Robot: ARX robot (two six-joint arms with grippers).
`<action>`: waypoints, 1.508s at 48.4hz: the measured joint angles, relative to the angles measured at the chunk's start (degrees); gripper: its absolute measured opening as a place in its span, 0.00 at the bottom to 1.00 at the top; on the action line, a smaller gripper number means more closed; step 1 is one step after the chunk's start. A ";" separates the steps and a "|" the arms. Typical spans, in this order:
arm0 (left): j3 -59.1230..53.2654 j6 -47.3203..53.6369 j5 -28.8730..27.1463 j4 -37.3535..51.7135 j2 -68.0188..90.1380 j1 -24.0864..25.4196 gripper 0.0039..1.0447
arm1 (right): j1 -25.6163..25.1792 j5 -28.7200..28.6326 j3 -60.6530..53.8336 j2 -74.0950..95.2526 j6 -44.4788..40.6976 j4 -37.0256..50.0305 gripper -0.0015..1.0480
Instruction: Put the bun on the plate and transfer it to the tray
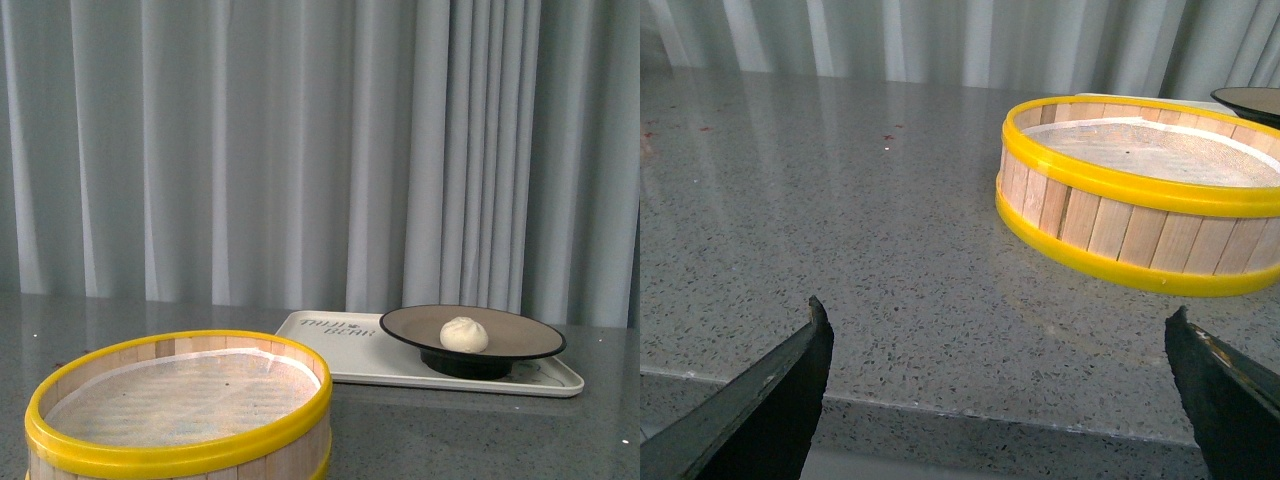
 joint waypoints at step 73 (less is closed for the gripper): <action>0.00 0.00 0.00 0.00 0.00 0.00 0.94 | 0.00 -0.04 -12.68 -43.85 0.13 -30.01 0.02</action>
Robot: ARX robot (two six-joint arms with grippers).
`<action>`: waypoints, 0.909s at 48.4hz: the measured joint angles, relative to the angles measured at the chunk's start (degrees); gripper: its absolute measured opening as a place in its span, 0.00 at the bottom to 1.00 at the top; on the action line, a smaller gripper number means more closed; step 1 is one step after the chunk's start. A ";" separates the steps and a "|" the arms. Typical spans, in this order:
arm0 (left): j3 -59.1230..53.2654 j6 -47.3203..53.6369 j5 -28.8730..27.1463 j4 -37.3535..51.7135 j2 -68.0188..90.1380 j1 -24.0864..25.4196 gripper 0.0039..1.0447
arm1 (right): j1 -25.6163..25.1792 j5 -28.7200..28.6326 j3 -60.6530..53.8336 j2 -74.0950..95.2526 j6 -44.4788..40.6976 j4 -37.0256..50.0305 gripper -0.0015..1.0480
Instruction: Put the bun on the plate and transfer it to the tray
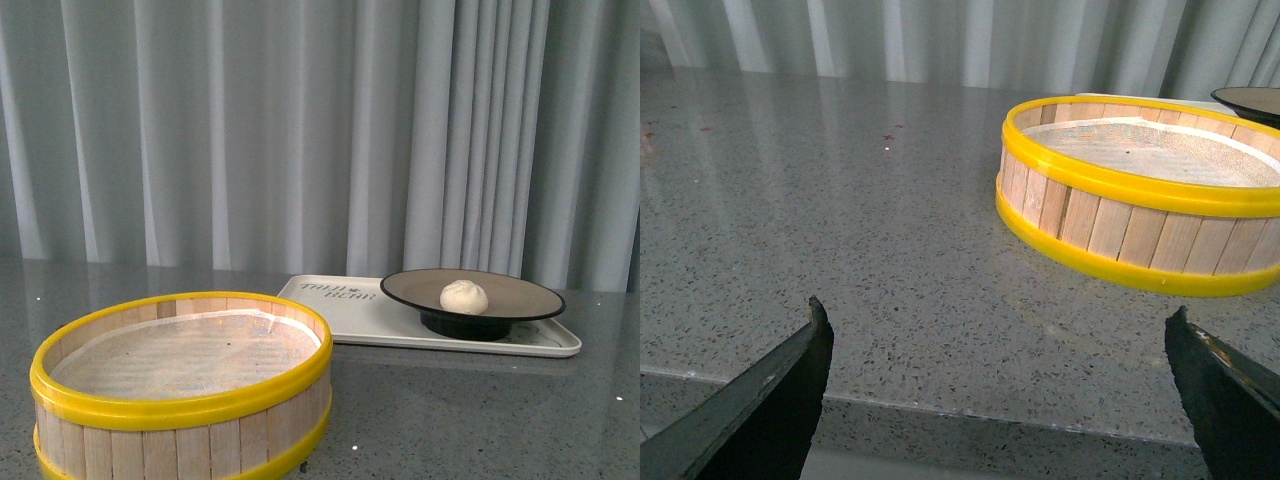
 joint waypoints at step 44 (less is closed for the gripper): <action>0.00 0.00 -0.02 0.00 0.00 0.00 0.94 | 0.00 -0.15 0.02 -14.36 0.00 -14.71 0.52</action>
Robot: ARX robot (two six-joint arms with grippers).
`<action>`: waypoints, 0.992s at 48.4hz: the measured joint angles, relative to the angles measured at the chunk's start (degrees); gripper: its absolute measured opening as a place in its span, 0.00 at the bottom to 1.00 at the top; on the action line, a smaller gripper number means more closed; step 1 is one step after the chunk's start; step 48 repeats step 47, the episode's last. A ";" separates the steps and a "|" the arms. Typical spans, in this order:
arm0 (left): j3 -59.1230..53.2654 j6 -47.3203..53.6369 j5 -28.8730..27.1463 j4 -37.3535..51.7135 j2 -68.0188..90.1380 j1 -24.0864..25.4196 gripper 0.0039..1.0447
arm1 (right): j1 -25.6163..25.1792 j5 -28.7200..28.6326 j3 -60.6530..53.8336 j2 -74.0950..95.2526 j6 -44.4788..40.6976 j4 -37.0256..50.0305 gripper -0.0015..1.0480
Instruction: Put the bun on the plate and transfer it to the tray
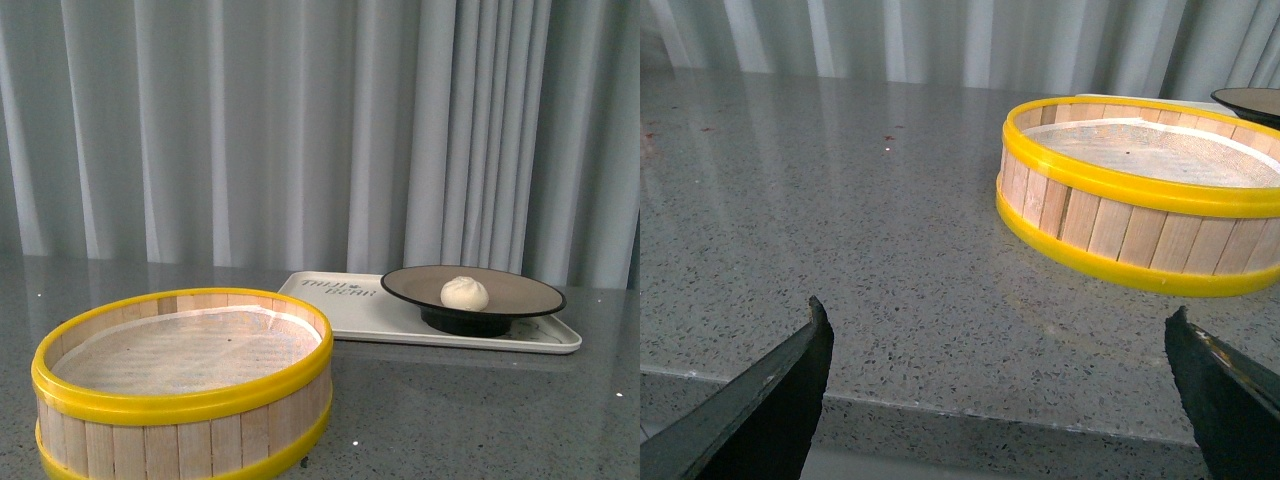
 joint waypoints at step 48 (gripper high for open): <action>0.00 0.00 0.02 0.00 0.00 0.00 0.94 | 0.00 0.02 0.00 0.00 0.02 0.00 0.92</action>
